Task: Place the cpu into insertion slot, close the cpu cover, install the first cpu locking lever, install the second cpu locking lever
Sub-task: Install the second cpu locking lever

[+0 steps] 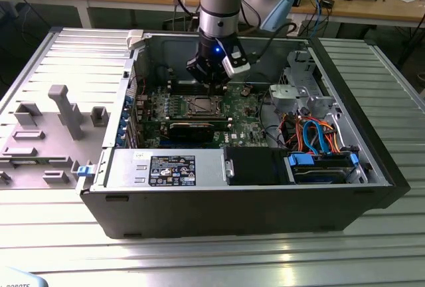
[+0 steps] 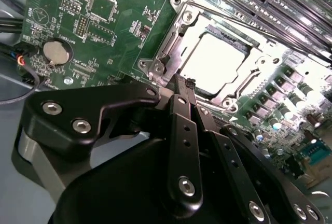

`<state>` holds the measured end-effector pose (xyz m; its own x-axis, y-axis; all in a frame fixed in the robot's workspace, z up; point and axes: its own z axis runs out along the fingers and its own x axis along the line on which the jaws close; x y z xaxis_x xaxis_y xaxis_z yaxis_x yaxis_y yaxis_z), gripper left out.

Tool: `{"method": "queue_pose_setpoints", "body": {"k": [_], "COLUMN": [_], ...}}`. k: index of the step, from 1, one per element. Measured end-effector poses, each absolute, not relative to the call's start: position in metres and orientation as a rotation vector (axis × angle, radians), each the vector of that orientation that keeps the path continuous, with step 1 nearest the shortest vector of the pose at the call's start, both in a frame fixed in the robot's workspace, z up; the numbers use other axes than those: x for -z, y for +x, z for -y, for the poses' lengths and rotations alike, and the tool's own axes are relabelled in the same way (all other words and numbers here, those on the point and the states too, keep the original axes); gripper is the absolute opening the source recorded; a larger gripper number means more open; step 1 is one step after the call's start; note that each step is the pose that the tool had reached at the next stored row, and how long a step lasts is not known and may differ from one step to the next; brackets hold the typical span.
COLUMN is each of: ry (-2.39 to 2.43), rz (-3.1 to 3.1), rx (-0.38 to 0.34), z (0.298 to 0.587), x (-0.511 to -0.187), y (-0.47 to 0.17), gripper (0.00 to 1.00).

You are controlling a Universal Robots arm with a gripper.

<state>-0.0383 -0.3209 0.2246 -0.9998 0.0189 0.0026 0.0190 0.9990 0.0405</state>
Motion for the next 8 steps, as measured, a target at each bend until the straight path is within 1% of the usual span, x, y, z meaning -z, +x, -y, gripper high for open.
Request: {"method": "queue_pose_setpoints", "body": {"k": [5,6,8], "ry": [-0.03,-0.03,-0.03], "rz": [3.139,3.139,3.14], "rx": [0.051,0.041,-0.013], "z": [0.3209,0.3208,0.3208], "x": [-0.2337,-0.2348,-0.2356], "y": [-0.0383,-0.0383,-0.0383], "gripper": [0.11,0.11,0.11]}}
